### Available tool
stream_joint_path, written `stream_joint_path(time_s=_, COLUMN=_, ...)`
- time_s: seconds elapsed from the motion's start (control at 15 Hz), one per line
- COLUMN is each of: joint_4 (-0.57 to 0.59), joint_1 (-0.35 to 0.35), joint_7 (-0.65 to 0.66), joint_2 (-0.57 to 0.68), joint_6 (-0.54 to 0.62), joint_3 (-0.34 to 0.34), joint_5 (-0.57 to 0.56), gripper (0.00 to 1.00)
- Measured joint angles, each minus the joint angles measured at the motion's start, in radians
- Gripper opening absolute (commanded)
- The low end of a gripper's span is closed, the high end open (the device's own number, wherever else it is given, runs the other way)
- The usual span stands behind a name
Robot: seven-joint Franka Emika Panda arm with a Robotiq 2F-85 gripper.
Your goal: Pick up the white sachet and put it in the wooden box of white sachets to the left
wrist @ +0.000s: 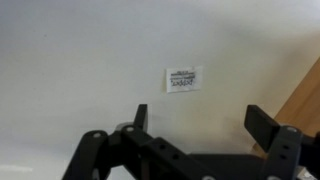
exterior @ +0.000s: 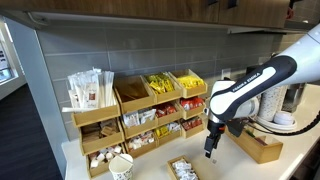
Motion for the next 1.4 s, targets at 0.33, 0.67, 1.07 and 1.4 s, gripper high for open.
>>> stream_joint_path(time_s=0.33, joint_4=-0.020, joint_1=-0.007, joint_7=-0.016, joint_2=0.025, joint_6=0.087, joint_3=0.000, joint_5=0.000, gripper=0.76)
stream_joint_path(time_s=0.67, joint_4=-0.030, joint_1=-0.017, joint_7=-0.020, joint_2=0.042, joint_6=0.114, joint_3=0.000, joint_5=-0.015, gripper=0.76)
stream_joint_path(time_s=1.07, joint_4=-0.033, joint_1=-0.032, joint_7=-0.020, joint_2=0.048, joint_6=0.114, joint_3=0.000, joint_5=-0.042, gripper=0.49)
stream_joint_path(time_s=1.4, joint_4=-0.035, joint_1=-0.037, joint_7=-0.020, joint_2=0.050, joint_6=0.114, joint_3=0.000, joint_5=-0.059, gripper=0.24)
